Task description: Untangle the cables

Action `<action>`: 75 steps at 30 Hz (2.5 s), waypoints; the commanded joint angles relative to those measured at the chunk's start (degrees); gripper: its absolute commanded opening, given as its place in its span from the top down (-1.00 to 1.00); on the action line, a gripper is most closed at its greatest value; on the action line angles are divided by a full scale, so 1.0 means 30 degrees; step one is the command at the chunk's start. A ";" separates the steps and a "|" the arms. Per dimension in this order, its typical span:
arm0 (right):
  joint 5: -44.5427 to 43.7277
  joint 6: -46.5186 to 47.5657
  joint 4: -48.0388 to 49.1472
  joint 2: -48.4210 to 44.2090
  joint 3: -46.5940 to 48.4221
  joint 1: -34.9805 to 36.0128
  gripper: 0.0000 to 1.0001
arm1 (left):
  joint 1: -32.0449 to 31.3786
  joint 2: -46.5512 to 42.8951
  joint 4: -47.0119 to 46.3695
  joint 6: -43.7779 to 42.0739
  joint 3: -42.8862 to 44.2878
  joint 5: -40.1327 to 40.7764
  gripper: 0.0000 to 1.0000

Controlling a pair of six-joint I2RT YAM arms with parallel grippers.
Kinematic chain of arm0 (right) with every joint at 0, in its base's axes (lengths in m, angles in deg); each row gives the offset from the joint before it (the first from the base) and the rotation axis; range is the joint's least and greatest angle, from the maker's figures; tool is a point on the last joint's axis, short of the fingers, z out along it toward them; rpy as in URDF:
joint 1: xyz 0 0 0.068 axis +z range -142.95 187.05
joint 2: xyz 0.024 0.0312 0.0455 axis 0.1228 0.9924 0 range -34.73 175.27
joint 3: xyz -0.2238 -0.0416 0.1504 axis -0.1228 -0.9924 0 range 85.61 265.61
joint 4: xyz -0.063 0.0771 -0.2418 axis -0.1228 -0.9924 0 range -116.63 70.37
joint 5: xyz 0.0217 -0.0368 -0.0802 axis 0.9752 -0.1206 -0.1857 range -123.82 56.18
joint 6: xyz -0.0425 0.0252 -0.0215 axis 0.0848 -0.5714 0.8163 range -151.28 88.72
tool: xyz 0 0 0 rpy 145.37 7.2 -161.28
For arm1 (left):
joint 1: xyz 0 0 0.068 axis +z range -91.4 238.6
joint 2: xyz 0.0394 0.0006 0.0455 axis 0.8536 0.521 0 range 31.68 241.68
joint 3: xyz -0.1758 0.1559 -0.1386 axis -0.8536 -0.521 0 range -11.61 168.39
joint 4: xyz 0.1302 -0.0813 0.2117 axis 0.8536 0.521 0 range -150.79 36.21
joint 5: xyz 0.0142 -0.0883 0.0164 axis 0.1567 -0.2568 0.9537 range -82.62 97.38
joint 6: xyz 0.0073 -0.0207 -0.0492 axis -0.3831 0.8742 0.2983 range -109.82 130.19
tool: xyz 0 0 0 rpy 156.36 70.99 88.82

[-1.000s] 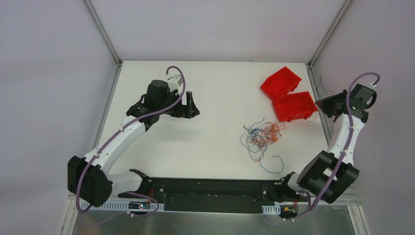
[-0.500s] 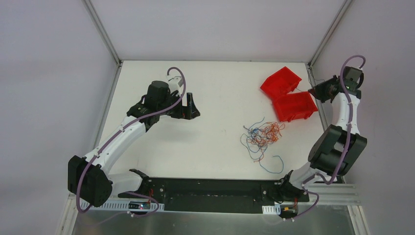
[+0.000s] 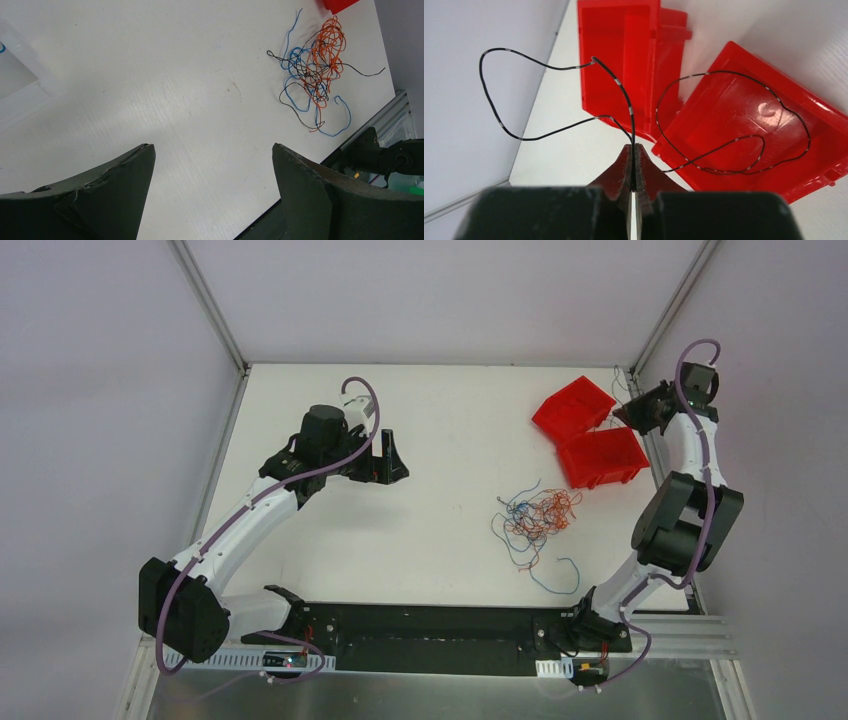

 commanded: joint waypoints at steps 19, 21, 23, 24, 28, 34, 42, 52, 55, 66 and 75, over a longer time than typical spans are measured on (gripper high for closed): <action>-1.2291 0.1125 -0.1794 0.0729 -0.3887 0.1250 1.00 | 0.0011 -0.0005 -0.0782 -0.0159 0.0111 -0.0620 -0.80; -1.4230 0.0573 -0.2643 0.1179 -0.3192 0.1602 1.00 | 0.0011 -0.0039 -0.0790 -0.0156 0.0101 -0.0609 -0.80; -1.5198 0.0924 -0.3192 0.1767 -0.2337 0.2119 1.00 | 0.0011 -0.0141 -0.0789 -0.0187 0.0060 -0.0493 -0.80; -1.5940 0.1027 -0.3481 0.2118 -0.1793 0.2441 1.00 | 0.0011 -0.0208 -0.0771 -0.0213 0.0000 -0.0431 -0.80; -1.7478 0.2288 -0.4436 0.4446 0.0335 0.3614 1.00 | 0.0011 -0.0337 -0.0790 -0.0184 -0.0050 -0.0304 -0.80; -1.7351 0.1986 -0.5784 0.6528 0.2136 0.4025 1.00 | 0.0008 -0.0495 -0.0759 -0.0238 -0.0134 -0.0143 -0.80; -1.4336 0.2897 -0.6907 0.4198 0.3148 0.3950 0.45 | 0.0011 -0.0598 -0.0543 -0.0264 -0.0102 -0.0146 -0.80; -1.1267 0.5359 -0.7430 0.1198 0.4657 0.3959 -0.06 | 0.0011 -0.0560 -0.0467 -0.0327 0.0000 -0.0149 -0.80; -0.8445 0.6217 -0.7267 0.1444 0.4804 0.3995 -0.13 | 0.0011 -0.0494 -0.0465 -0.0334 0.0033 -0.0214 -0.80; -0.6952 1.0017 -0.9259 0.5178 0.8006 0.5692 0.03 | 0.0011 -0.0521 -0.0439 -0.0387 -0.0010 -0.0124 -0.80; -1.0950 1.1383 -0.9545 0.7004 0.9032 0.6488 0.03 | 0.0010 -0.0161 -0.0262 -0.0616 0.0495 -0.0114 -0.80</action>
